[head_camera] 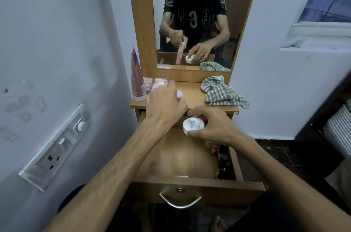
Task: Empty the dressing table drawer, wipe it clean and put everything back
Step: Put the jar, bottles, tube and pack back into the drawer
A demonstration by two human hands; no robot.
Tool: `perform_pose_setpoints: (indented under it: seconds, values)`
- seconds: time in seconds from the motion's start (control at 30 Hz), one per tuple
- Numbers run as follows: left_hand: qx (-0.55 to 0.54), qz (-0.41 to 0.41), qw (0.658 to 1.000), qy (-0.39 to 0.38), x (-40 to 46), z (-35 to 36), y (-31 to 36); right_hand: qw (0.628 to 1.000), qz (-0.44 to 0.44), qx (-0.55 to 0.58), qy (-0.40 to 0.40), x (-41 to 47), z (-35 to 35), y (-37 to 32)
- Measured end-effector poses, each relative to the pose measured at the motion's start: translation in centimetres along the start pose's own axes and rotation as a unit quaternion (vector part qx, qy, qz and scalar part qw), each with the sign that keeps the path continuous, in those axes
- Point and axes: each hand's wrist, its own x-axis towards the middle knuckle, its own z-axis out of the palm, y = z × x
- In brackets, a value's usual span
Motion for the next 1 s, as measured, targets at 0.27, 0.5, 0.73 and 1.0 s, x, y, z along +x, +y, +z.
perform_pose_setpoints:
  seconds: [0.27,0.5,0.73,1.0]
  values:
    - [-0.037,-0.082,0.979,-0.185,-4.6,3.8,0.9,0.980,-0.041,-0.162,-0.108,-4.5,1.5,1.4]
    - [-0.063,-0.084,0.966,-0.237,-5.6,5.5,1.5,0.945,-0.080,-0.276,-0.157,-4.7,2.9,3.2]
    - [-0.102,-0.081,0.974,-0.188,-4.8,6.5,1.8,0.915,-0.086,-0.340,-0.198,-4.3,3.4,2.9]
    - [-0.111,-0.059,0.976,-0.178,-3.5,8.5,2.5,0.912,-0.076,-0.355,-0.193,-4.5,3.4,2.3]
